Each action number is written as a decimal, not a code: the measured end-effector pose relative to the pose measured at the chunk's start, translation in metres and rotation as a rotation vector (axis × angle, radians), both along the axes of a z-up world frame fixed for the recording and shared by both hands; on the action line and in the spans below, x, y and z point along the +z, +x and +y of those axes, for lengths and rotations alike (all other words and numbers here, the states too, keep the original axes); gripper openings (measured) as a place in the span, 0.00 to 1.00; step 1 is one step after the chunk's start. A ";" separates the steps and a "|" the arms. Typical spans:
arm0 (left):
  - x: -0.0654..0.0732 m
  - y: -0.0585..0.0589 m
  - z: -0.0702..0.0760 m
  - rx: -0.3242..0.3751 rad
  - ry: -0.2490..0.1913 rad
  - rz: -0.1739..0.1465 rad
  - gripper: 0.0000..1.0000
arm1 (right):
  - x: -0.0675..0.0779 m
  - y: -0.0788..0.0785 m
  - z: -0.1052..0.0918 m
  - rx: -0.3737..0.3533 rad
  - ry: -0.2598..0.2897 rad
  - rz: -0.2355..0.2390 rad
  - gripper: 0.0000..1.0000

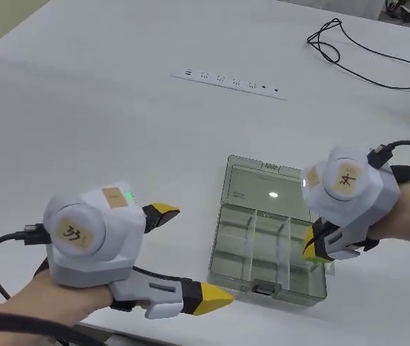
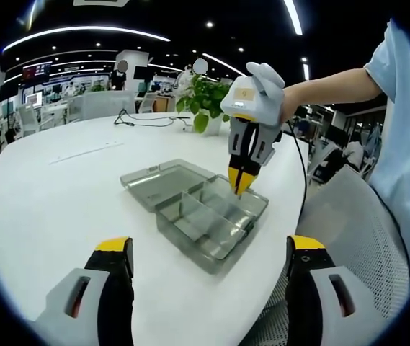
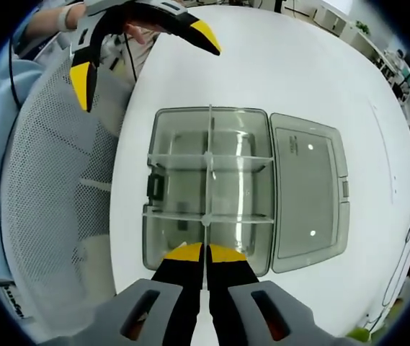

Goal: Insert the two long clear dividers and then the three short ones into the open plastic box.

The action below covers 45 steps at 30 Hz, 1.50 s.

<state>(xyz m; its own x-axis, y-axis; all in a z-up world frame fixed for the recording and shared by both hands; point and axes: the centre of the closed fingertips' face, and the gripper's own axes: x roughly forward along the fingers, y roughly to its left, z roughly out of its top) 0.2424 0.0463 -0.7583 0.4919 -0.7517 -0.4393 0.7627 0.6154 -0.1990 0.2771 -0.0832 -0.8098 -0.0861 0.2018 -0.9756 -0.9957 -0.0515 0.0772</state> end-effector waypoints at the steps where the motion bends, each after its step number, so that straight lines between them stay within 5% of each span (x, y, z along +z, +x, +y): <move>1: 0.000 0.000 0.000 -0.001 0.000 0.001 0.89 | 0.000 0.000 0.000 -0.003 0.001 -0.001 0.02; 12: 0.003 -0.001 -0.005 -0.010 -0.005 -0.006 0.88 | -0.011 0.000 0.000 0.000 -0.006 -0.031 0.02; 16: 0.005 0.000 -0.006 -0.013 -0.004 -0.012 0.88 | -0.012 -0.001 0.000 0.034 0.035 -0.044 0.03; 17: 0.006 -0.001 -0.006 -0.015 -0.003 -0.015 0.88 | -0.009 -0.005 0.001 0.040 0.070 -0.035 0.11; 20: 0.008 -0.001 -0.004 -0.012 -0.004 -0.019 0.88 | 0.004 -0.004 0.006 -0.030 0.181 -0.066 0.31; 24: 0.010 0.000 -0.004 -0.004 -0.010 -0.027 0.88 | 0.022 -0.011 0.001 -0.150 0.298 -0.053 0.40; 33: 0.013 0.001 -0.002 0.006 -0.009 -0.041 0.91 | 0.039 -0.024 -0.021 -0.302 0.416 -0.132 0.72; 45: 0.022 0.001 0.008 0.067 0.001 -0.064 0.98 | 0.065 -0.032 -0.058 -0.652 0.641 -0.284 1.00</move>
